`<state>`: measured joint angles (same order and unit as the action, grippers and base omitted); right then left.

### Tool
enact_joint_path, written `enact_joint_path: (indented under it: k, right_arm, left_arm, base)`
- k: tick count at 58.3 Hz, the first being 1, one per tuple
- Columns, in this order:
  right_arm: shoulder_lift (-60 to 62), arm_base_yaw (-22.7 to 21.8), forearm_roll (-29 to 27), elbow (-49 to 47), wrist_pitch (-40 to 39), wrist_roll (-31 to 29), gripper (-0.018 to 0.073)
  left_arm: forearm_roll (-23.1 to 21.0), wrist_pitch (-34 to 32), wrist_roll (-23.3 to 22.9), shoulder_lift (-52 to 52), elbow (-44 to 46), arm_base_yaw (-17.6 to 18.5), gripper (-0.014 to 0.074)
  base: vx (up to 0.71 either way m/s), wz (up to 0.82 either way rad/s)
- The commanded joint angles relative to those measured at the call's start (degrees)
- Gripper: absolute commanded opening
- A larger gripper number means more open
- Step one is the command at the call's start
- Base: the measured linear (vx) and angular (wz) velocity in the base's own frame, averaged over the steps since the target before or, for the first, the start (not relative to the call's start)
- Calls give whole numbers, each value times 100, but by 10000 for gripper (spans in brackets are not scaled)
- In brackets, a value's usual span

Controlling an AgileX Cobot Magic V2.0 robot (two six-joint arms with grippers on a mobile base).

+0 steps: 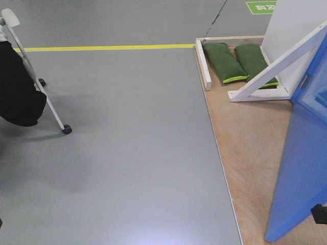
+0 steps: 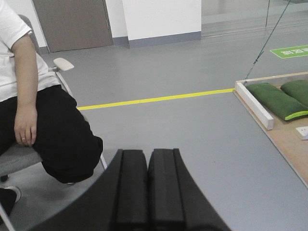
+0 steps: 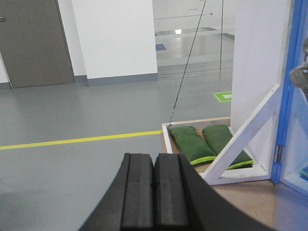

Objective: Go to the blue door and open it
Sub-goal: 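Turn and stop the base next to the blue door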

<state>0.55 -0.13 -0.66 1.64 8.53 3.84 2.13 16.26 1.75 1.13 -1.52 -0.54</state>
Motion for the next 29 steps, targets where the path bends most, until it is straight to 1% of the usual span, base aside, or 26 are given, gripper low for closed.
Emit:
enact_joint_path:
  k: [1, 16, 29]
  right_arm:
    - [108, -6, 17, 113, -477, -5, 2]
    - [108, -6, 17, 113, -477, -5, 2]
    - [102, -6, 17, 113, -477, -5, 2]
  left_arm:
    - [-45, -494, -14, 30, -26, -19, 70]
    - [-45, -494, -14, 30, -26, -19, 70]
    - [-45, -494, -14, 30, -26, -19, 70]
  base:
    - [32, -1]
    - [28, 0]
    - [21, 1]
